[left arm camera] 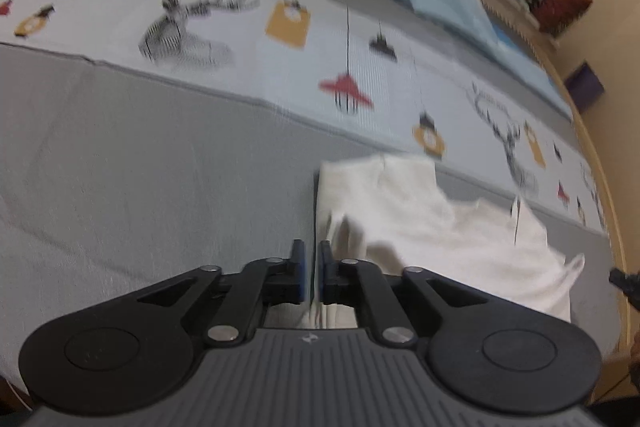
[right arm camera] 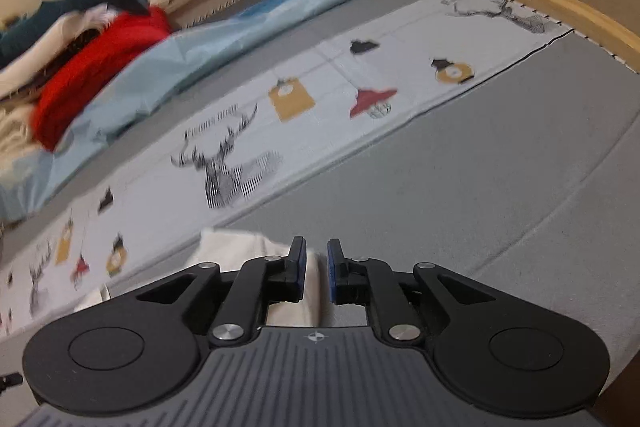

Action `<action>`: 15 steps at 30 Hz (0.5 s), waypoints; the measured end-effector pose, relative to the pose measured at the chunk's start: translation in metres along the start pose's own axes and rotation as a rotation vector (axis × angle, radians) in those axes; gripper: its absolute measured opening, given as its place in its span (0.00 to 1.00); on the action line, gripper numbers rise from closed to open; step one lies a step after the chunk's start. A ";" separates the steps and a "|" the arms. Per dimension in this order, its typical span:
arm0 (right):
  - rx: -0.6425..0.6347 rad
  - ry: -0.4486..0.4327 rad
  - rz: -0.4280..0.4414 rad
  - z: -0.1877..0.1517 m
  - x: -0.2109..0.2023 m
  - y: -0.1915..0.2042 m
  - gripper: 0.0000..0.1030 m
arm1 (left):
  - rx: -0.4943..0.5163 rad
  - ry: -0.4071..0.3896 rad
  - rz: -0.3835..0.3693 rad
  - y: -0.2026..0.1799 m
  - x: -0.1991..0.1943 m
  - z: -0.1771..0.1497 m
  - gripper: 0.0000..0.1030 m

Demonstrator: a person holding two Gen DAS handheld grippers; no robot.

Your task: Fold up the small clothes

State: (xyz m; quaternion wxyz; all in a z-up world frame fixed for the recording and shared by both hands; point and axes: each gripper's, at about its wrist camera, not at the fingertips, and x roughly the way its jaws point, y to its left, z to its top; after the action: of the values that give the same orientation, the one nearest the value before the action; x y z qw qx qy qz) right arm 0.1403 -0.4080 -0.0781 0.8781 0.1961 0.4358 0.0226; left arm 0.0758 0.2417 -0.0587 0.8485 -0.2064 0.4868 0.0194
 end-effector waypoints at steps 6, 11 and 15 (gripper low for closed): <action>-0.113 0.151 0.017 -0.024 0.029 0.006 0.11 | 0.064 0.068 0.017 -0.014 0.025 -0.010 0.25; -0.137 0.188 0.025 -0.027 0.055 0.017 0.16 | 0.119 0.103 0.061 -0.025 0.046 -0.009 0.27; -0.154 0.216 0.014 -0.024 0.076 0.024 0.20 | 0.148 0.101 0.065 -0.034 0.058 -0.002 0.27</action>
State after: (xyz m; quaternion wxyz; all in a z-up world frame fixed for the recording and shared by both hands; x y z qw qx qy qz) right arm 0.1723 -0.3624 -0.1401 0.8385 0.1275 0.5233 0.0830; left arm 0.1125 0.2004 -0.0967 0.8347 -0.1281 0.5355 0.0005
